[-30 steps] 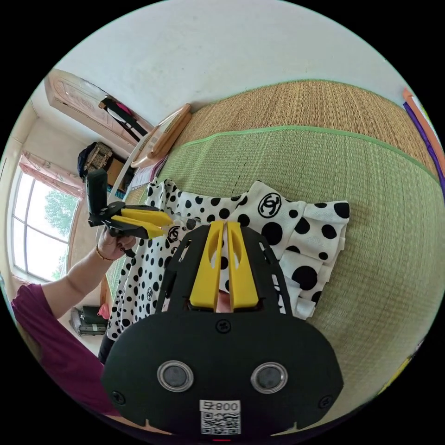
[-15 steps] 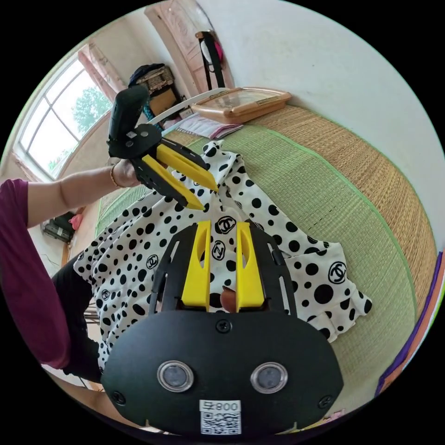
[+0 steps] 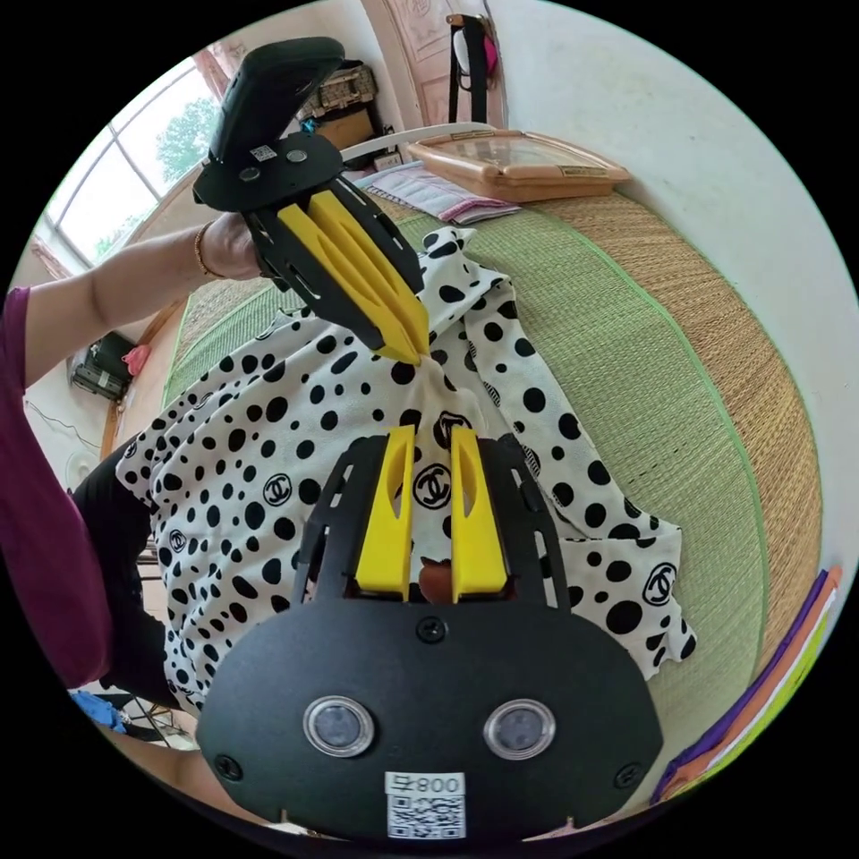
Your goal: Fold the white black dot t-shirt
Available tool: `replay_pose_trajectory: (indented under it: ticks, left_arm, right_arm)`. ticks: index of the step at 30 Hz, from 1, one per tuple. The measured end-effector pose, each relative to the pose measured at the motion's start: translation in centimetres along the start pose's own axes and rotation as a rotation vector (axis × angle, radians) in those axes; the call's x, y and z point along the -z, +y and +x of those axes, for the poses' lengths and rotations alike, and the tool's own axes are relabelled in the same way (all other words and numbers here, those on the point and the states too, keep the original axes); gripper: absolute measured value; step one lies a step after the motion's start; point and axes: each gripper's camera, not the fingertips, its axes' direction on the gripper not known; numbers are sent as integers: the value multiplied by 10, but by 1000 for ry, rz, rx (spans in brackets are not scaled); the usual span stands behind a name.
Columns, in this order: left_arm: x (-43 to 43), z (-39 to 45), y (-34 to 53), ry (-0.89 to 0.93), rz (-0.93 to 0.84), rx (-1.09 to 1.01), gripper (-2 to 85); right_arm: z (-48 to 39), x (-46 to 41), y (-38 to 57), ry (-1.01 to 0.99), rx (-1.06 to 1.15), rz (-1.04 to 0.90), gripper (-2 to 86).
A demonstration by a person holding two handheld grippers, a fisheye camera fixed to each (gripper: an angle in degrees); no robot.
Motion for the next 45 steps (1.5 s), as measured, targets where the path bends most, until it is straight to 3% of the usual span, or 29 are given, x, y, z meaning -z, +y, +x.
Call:
replay_pose_trajectory:
  ticks: [7,12,17,25,33,42,45]
  left_arm:
    - [-3,0,-12,40,9,-94,80]
    - [-30,-4,-30,131,-148,-199,41]
    - [-35,-28,-40,280,-196,-185,19]
    - [-48,-65,-42,320,-229,-70,19]
    - [-42,-74,-29,288,-214,-29,52]
    - [-9,-82,8,36,-90,85,51]
    - [7,-83,20,36,-3,108,62]
  right_arm:
    - [33,3,-21,-227,16,-101,13]
    - [70,3,-33,-512,-15,-143,10]
    - [97,-2,-35,-629,-88,-139,16]
    - [89,58,13,-321,-202,138,29]
    - [33,25,17,-54,-138,-15,49]
    - [2,25,21,74,-142,36,16]
    - [-4,26,25,85,-156,50,14]
